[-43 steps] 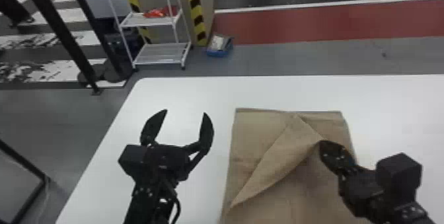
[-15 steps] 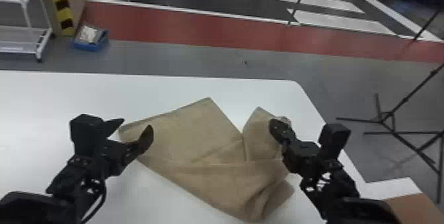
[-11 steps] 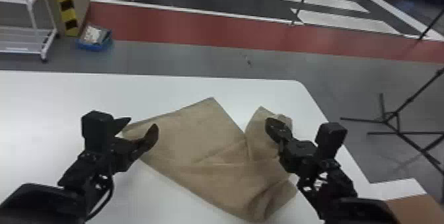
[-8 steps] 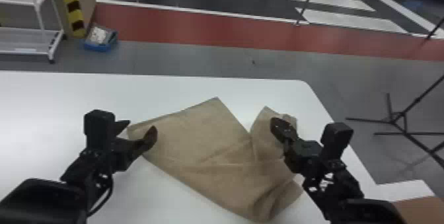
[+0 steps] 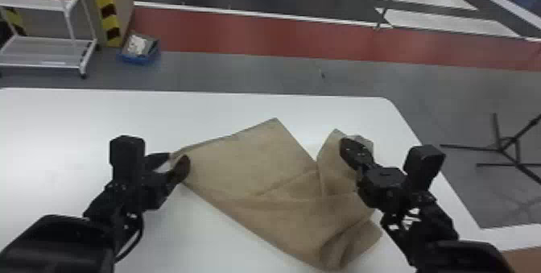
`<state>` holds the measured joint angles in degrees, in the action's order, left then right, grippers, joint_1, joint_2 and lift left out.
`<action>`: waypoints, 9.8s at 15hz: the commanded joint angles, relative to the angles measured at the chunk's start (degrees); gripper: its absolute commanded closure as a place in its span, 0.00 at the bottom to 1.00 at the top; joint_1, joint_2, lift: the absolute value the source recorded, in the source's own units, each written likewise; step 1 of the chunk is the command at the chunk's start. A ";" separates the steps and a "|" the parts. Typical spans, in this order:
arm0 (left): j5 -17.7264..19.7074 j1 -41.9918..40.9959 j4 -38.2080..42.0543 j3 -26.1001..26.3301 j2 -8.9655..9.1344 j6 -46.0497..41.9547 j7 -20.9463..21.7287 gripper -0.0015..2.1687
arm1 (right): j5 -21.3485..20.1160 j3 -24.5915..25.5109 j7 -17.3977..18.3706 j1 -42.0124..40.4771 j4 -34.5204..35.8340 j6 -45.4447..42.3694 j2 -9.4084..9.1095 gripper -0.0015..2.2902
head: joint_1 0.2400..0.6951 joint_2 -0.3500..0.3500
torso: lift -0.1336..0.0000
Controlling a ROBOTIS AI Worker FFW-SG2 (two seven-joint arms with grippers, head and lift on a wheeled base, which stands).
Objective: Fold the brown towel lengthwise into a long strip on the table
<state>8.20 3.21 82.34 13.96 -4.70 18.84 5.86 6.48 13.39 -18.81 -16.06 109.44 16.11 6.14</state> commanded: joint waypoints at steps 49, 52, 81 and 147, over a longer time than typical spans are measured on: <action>10.26 -35.03 65.84 -26.35 4.84 37.54 -14.91 0.82 | 4.77 27.04 -41.31 -5.74 2.36 -9.11 3.44 0.62 | 1.00 0.31 | 0.12; 8.94 -35.12 68.83 -23.36 4.84 47.92 -23.18 0.82 | 5.74 27.83 -41.84 -6.18 1.92 -9.11 3.18 0.62 | 1.00 0.27 | 0.12; 29.77 -32.48 56.00 -33.21 4.84 26.47 -40.05 0.83 | 5.39 24.32 -41.31 -8.20 2.36 -13.68 -0.25 0.62 | 1.00 0.51 | 0.13; -5.21 5.05 7.57 -16.59 0.83 4.67 -31.09 0.02 | -16.15 6.30 -26.37 23.71 -45.28 -25.46 11.62 0.04 | 1.00 0.41 | 0.13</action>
<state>4.05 10.80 89.92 -2.62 -2.11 34.03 -26.08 -9.52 19.87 -45.15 7.72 64.24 -9.21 17.92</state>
